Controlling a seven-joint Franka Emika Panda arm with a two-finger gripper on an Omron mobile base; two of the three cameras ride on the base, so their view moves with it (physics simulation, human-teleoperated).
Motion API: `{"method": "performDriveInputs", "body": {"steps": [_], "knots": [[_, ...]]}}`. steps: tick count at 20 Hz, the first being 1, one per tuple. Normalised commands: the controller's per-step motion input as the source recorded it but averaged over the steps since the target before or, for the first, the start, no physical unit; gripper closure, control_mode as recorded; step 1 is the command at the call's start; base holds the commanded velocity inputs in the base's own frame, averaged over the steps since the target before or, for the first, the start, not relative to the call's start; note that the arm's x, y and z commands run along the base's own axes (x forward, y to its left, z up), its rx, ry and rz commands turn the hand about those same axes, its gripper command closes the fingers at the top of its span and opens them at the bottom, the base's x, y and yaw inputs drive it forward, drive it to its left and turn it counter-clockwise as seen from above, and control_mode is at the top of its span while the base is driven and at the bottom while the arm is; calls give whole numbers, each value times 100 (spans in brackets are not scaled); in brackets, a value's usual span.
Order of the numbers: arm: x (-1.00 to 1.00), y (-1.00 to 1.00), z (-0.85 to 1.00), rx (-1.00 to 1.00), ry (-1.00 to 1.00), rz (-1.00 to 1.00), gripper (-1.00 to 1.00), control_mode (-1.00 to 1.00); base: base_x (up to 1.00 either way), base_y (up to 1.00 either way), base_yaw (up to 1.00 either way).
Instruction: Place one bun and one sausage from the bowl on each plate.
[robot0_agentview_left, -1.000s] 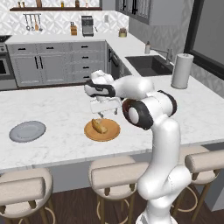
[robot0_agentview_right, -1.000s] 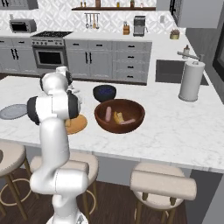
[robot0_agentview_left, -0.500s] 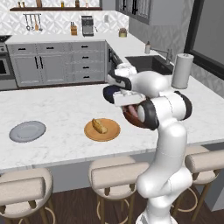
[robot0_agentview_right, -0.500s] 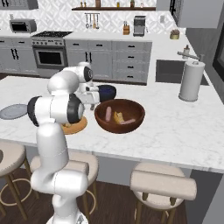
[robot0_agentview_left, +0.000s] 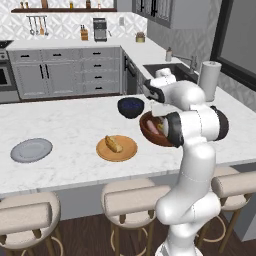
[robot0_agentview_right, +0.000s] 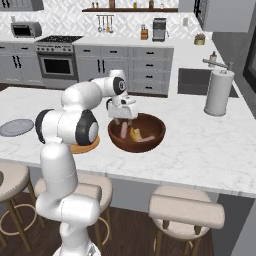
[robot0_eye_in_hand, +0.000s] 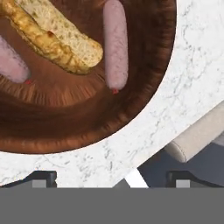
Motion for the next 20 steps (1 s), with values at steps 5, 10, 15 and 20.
{"method": "performDriveInputs", "body": {"steps": [5,10,15,20], "knots": [[0,-94,-5,2,-27,35,-100,-100,0,0,0],[28,-9,-18,0,22,3,-100,-100,0,0,0],[54,-5,-17,0,20,0,-100,-100,0,0,0],[28,-33,-29,2,18,0,-100,-100,0,0,0]]}}
